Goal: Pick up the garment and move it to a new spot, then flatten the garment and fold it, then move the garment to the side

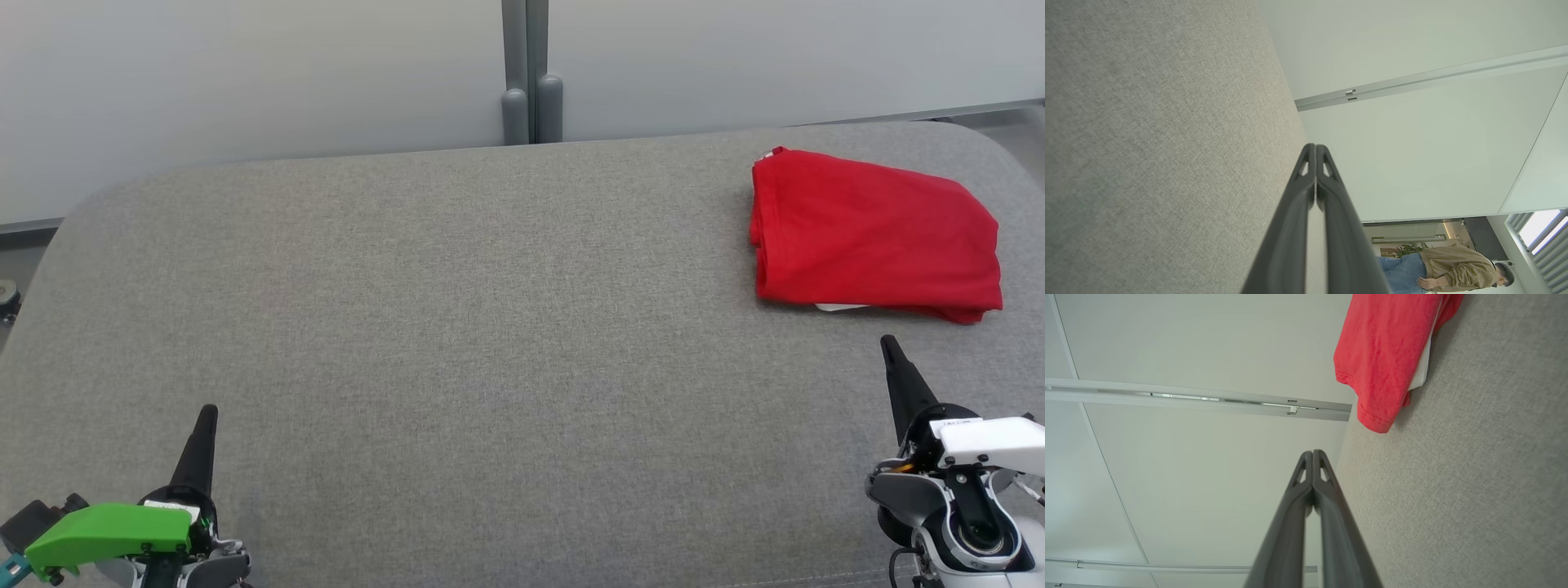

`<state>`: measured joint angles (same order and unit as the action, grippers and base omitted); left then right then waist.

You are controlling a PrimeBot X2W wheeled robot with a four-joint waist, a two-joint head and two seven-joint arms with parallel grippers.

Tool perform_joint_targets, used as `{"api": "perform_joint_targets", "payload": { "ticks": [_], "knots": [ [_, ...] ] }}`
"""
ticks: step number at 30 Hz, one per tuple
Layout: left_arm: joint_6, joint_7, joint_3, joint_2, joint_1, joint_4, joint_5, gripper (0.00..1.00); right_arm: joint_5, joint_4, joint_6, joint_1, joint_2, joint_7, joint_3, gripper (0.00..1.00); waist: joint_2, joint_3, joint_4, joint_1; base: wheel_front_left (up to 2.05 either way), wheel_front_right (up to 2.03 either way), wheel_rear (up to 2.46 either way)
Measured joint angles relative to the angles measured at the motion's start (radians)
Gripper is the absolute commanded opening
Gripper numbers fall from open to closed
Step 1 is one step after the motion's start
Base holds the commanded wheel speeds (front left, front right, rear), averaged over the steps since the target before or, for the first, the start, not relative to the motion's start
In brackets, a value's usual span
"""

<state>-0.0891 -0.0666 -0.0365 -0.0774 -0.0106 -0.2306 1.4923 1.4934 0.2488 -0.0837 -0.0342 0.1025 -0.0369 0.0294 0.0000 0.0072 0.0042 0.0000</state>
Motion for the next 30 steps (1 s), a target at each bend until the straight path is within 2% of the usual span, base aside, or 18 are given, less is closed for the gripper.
{"api": "perform_joint_targets", "payload": {
  "ticks": [12, 30],
  "knots": [
    [-0.021, -0.025, -0.021, 0.028, -0.035, -0.031, 0.121, 0.0, 0.152, 0.018, -0.03, -0.016, -0.026, -0.026, 0.045, 0.0, 0.0, -0.004, -0.004, 0.0, 0.0, 0.0, 0.0],
    [-0.027, -0.025, -0.023, 0.028, -0.037, -0.042, 0.124, 0.0, 0.155, 0.023, -0.03, -0.019, -0.026, -0.026, 0.049, 0.0, 0.0, -0.004, -0.004, 0.0, 0.0, 0.0, 0.0]
  ]
}}
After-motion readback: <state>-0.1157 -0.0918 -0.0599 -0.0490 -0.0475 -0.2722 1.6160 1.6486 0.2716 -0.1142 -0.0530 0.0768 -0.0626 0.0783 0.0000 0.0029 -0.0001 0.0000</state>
